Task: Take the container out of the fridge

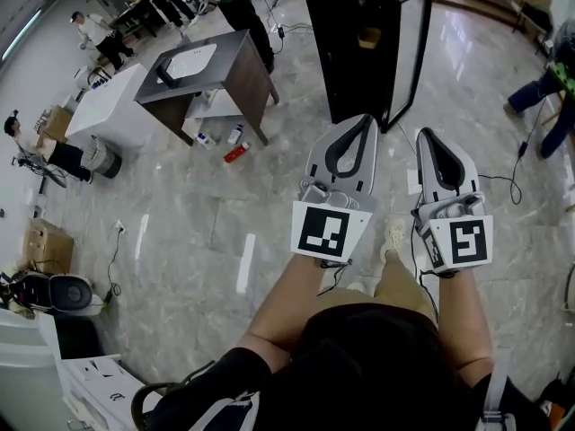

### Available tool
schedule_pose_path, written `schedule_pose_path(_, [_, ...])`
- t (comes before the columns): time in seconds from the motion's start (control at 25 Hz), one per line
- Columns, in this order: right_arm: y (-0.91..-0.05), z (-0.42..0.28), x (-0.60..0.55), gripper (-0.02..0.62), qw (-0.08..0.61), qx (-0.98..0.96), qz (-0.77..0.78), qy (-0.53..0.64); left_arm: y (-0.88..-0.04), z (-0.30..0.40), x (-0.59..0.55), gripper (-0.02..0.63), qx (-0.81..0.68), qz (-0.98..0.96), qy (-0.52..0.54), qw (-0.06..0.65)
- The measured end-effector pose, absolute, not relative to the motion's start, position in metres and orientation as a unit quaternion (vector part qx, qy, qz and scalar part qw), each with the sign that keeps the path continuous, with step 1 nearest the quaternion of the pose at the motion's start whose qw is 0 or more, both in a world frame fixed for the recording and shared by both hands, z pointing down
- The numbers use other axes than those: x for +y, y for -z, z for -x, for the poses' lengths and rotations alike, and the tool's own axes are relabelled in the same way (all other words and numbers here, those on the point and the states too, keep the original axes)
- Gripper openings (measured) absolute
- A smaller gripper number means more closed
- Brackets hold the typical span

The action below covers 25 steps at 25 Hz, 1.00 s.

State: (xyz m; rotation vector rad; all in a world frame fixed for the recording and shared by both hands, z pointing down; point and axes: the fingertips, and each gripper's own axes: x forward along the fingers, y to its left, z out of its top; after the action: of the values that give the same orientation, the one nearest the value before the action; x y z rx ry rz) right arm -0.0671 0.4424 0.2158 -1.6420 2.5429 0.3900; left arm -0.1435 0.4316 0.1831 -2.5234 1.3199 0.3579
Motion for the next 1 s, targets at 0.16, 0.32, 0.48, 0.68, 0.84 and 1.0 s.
schedule_pose_path(0.16, [-0.229,0.065,0.418,0.035,0.049,0.83,0.539,-0.133,-0.197,0.141,0.413,0.024,0.444,0.876,-0.122,0.146])
schedule_pose_path(0.32, [-0.242,0.062,0.377,0.035,0.053,0.831,0.538,-0.134,-0.213,0.142,0.371,0.025,0.455,0.871,-0.117,0.142])
schedule_pose_path(0.48, [-0.252,0.06,0.333,0.035,0.05,0.838,0.528,-0.127,-0.226,0.135,0.328,0.025,0.466,0.867,-0.102,0.144])
schedule_pose_path(0.68, [-0.26,0.048,0.263,0.035,0.048,0.844,0.521,-0.122,-0.238,0.126,0.259,0.025,0.478,0.862,-0.092,0.138])
schedule_pose_path(0.84, [-0.255,0.035,0.202,0.035,0.043,0.848,0.513,-0.127,-0.237,0.113,0.195,0.025,0.487,0.86,-0.092,0.12])
schedule_pose_path(1.0, [-0.247,0.014,0.14,0.035,0.043,0.851,0.509,-0.119,-0.228,0.093,0.135,0.025,0.493,0.857,-0.085,0.123])
